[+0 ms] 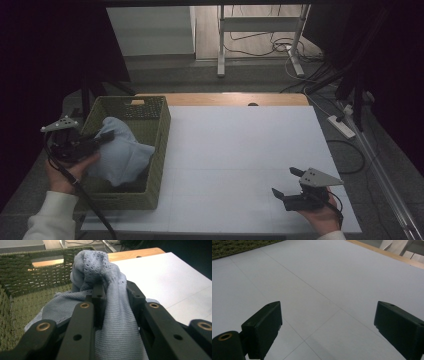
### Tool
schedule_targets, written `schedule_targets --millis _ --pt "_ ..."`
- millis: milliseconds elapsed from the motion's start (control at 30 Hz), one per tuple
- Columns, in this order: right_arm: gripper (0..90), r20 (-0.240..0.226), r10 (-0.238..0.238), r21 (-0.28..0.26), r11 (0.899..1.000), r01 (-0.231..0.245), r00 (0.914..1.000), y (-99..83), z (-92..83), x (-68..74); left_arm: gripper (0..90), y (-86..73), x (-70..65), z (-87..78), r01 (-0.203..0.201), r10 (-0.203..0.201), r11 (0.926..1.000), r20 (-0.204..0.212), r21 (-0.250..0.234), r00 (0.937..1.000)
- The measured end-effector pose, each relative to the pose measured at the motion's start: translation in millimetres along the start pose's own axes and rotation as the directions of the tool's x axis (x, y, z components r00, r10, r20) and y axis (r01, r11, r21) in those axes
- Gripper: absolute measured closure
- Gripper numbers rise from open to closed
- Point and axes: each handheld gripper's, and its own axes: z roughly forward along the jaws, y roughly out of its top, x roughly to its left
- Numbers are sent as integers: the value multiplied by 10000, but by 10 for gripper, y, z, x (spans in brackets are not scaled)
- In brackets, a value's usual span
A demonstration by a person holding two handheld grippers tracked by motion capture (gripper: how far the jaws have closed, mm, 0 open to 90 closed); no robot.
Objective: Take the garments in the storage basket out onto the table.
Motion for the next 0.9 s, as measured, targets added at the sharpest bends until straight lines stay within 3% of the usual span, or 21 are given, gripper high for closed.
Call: schedule_targets --millis 900 --pt "82 2 32 10 10000 -32 10000 -2 0 -3 726 149 -78 -67 -64 71 9983 127 -576 9999"
